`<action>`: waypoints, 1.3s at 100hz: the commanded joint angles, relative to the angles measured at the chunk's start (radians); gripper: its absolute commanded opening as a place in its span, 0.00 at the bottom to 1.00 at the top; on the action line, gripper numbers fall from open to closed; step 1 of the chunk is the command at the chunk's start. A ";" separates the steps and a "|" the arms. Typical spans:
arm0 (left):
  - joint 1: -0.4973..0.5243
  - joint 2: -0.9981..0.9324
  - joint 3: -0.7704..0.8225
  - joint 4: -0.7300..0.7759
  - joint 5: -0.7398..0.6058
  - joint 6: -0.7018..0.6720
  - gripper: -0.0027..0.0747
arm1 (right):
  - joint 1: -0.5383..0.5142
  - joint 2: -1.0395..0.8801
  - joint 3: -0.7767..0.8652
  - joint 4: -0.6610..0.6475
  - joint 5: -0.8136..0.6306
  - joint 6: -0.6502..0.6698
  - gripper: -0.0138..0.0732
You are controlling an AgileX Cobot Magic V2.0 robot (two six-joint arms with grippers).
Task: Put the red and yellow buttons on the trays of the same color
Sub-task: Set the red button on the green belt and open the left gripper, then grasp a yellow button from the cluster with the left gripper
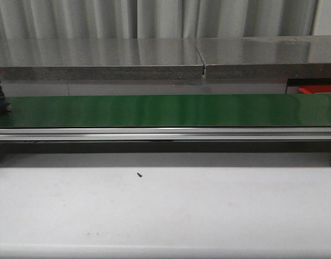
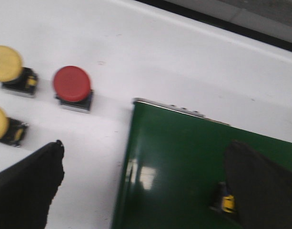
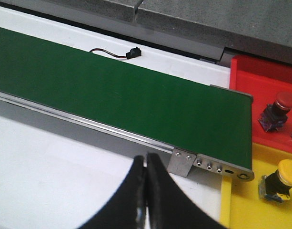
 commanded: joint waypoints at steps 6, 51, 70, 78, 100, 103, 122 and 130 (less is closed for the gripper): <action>0.089 -0.004 -0.041 -0.006 -0.042 -0.002 0.88 | 0.002 -0.001 -0.026 0.018 -0.061 -0.006 0.08; 0.172 0.220 -0.096 0.000 -0.125 0.024 0.88 | 0.002 -0.001 -0.026 0.018 -0.061 -0.006 0.08; 0.172 0.322 -0.225 0.000 -0.084 0.024 0.88 | 0.002 -0.001 -0.026 0.018 -0.061 -0.006 0.08; 0.172 0.350 -0.270 0.002 -0.080 0.024 0.88 | 0.002 -0.001 -0.026 0.018 -0.061 -0.006 0.08; 0.172 0.390 -0.313 0.012 -0.056 0.024 0.71 | 0.002 -0.001 -0.026 0.018 -0.061 -0.006 0.08; 0.172 0.392 -0.313 0.013 -0.051 0.024 0.66 | 0.002 -0.001 -0.026 0.018 -0.061 -0.006 0.08; 0.172 0.394 -0.324 0.011 -0.011 0.024 0.20 | 0.002 -0.001 -0.026 0.018 -0.061 -0.006 0.08; 0.172 0.393 -0.348 -0.026 0.022 0.024 0.07 | 0.002 -0.001 -0.026 0.018 -0.061 -0.006 0.08</action>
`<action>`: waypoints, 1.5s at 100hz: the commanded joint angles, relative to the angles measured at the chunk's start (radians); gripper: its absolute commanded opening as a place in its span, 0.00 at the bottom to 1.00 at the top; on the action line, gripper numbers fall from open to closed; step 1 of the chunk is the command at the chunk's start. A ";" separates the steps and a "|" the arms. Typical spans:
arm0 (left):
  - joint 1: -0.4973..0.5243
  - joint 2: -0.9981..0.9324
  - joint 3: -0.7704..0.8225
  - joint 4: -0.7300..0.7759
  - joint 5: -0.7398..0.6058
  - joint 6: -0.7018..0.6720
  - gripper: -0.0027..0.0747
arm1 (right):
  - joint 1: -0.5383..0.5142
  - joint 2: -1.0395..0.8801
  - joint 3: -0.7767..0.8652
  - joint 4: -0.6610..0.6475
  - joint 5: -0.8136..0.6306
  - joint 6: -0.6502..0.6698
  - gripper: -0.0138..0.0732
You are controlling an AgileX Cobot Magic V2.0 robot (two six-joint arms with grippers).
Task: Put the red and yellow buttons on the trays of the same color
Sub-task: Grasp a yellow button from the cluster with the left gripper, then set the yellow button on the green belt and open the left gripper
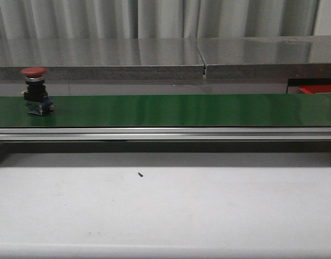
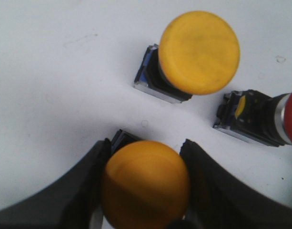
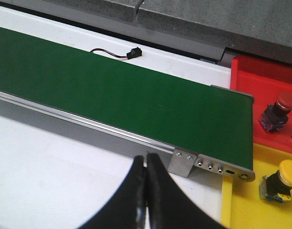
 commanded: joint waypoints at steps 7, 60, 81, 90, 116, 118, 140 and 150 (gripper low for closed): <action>-0.002 -0.085 -0.072 -0.093 0.024 0.002 0.03 | 0.002 -0.001 -0.026 0.018 -0.061 -0.006 0.08; -0.207 -0.400 -0.052 -0.084 0.121 0.002 0.02 | 0.002 -0.001 -0.026 0.018 -0.061 -0.006 0.08; -0.289 -0.458 0.063 -0.082 0.085 0.000 0.02 | 0.002 -0.001 -0.026 0.018 -0.061 -0.006 0.08; -0.307 -0.480 0.139 -0.079 0.045 0.000 0.02 | 0.002 -0.001 -0.026 0.018 -0.061 -0.006 0.08; -0.345 -0.524 0.353 -0.079 -0.069 0.002 0.02 | 0.002 -0.001 -0.026 0.018 -0.061 -0.006 0.08; -0.345 -0.524 0.360 -0.079 -0.073 0.002 0.02 | 0.002 -0.001 -0.026 0.018 -0.061 -0.006 0.08; -0.346 -0.524 0.457 -0.075 -0.126 0.003 0.02 | 0.002 -0.001 -0.026 0.018 -0.061 -0.006 0.08; -0.346 -0.524 0.482 -0.075 -0.156 0.003 0.03 | 0.002 -0.001 -0.026 0.018 -0.061 -0.006 0.08</action>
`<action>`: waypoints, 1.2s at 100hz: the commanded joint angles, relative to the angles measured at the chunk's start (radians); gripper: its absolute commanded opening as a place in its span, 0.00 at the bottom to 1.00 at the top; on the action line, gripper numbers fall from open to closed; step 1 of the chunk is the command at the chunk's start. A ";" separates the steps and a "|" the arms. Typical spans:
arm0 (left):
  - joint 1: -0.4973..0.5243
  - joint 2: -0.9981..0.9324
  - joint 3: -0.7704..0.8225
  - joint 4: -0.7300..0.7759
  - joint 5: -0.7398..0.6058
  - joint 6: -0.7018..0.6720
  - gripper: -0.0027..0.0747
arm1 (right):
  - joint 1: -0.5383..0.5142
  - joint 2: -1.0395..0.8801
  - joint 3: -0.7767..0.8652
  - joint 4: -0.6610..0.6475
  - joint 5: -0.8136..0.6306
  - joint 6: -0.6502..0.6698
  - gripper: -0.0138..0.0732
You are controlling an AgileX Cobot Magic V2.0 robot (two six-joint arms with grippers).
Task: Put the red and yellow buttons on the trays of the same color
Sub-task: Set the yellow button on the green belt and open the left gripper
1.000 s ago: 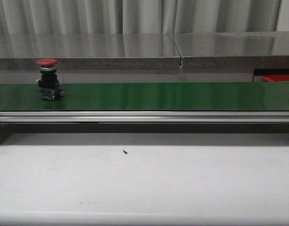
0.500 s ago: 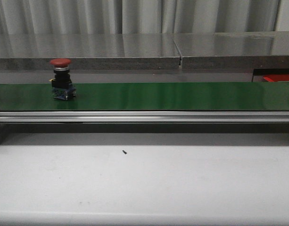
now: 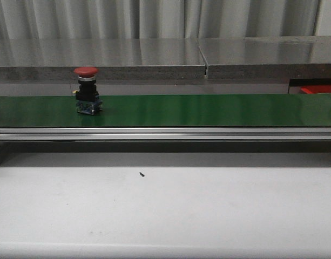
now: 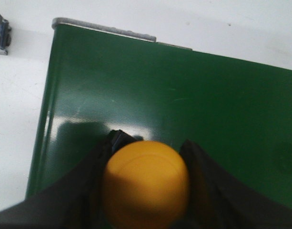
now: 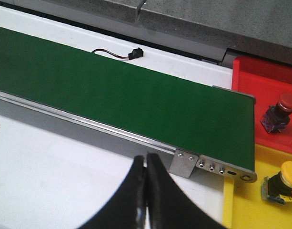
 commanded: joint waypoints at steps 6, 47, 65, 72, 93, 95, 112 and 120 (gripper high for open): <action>-0.006 -0.060 -0.008 -0.025 -0.068 0.002 0.06 | 0.002 -0.001 -0.026 0.018 -0.061 -0.006 0.08; -0.010 -0.067 -0.012 -0.102 -0.037 0.054 0.83 | 0.002 -0.001 -0.026 0.018 -0.061 -0.006 0.08; -0.017 -0.110 -0.014 -0.110 -0.066 0.055 0.84 | 0.002 -0.001 -0.026 0.018 -0.061 -0.006 0.08; -0.017 -0.147 -0.014 -0.123 -0.078 0.061 0.84 | 0.002 -0.001 -0.026 0.018 -0.061 -0.006 0.08; -0.029 -0.306 0.012 -0.222 -0.088 0.169 0.84 | 0.002 -0.001 -0.026 0.018 -0.061 -0.006 0.08; -0.035 -0.326 0.020 -0.225 -0.092 0.178 0.84 | 0.002 -0.001 -0.026 0.018 -0.061 -0.006 0.08; -0.120 -0.491 0.148 -0.230 -0.161 0.223 0.84 | 0.002 -0.001 -0.026 0.018 -0.061 -0.006 0.08; -0.173 -0.581 0.233 -0.230 -0.219 0.237 0.84 | 0.002 -0.001 -0.026 0.018 -0.061 -0.006 0.08</action>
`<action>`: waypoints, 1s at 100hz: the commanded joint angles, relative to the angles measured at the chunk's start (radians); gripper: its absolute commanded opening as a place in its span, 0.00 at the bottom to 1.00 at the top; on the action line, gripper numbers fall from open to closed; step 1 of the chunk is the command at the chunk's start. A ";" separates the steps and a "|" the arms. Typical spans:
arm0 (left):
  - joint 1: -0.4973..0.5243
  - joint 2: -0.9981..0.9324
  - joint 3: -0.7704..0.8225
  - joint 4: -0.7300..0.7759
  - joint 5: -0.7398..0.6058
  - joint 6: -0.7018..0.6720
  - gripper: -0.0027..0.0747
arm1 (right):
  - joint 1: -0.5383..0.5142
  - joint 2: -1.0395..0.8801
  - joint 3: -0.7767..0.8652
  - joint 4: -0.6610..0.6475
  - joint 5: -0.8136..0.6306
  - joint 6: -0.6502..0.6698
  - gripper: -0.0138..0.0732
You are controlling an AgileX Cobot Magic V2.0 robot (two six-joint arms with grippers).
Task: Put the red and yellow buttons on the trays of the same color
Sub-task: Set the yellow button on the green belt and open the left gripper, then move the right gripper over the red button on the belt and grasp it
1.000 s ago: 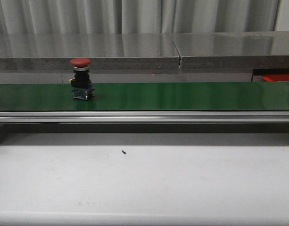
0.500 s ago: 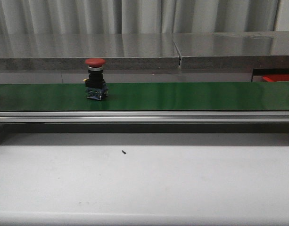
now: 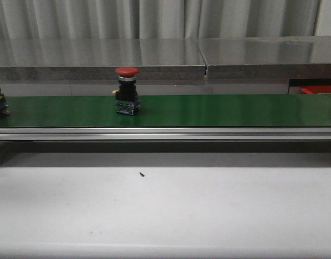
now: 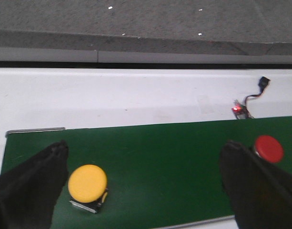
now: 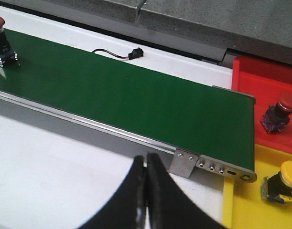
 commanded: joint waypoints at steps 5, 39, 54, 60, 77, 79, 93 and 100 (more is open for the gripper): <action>-0.089 -0.162 0.106 -0.038 -0.144 0.020 0.84 | 0.002 -0.001 -0.026 0.018 -0.061 -0.006 0.08; -0.218 -0.526 0.524 -0.041 -0.330 0.021 0.78 | 0.002 -0.001 -0.026 0.018 -0.061 -0.006 0.08; -0.218 -0.660 0.665 -0.041 -0.348 0.021 0.62 | 0.002 -0.001 -0.026 0.019 -0.069 -0.006 0.08; -0.218 -0.709 0.712 -0.041 -0.348 0.021 0.52 | 0.002 -0.001 -0.026 0.019 -0.080 -0.006 0.08; -0.218 -0.796 0.791 -0.046 -0.348 0.021 0.16 | 0.002 -0.001 -0.026 0.030 -0.084 -0.006 0.08; -0.218 -0.801 0.795 -0.046 -0.348 0.021 0.11 | 0.002 -0.001 -0.026 0.035 -0.082 -0.006 0.08; -0.218 -0.806 0.800 -0.046 -0.348 0.021 0.01 | 0.002 0.001 -0.030 0.064 -0.048 -0.006 0.15; -0.218 -0.806 0.800 -0.046 -0.348 0.021 0.01 | 0.002 0.013 -0.044 0.081 -0.017 -0.006 0.28</action>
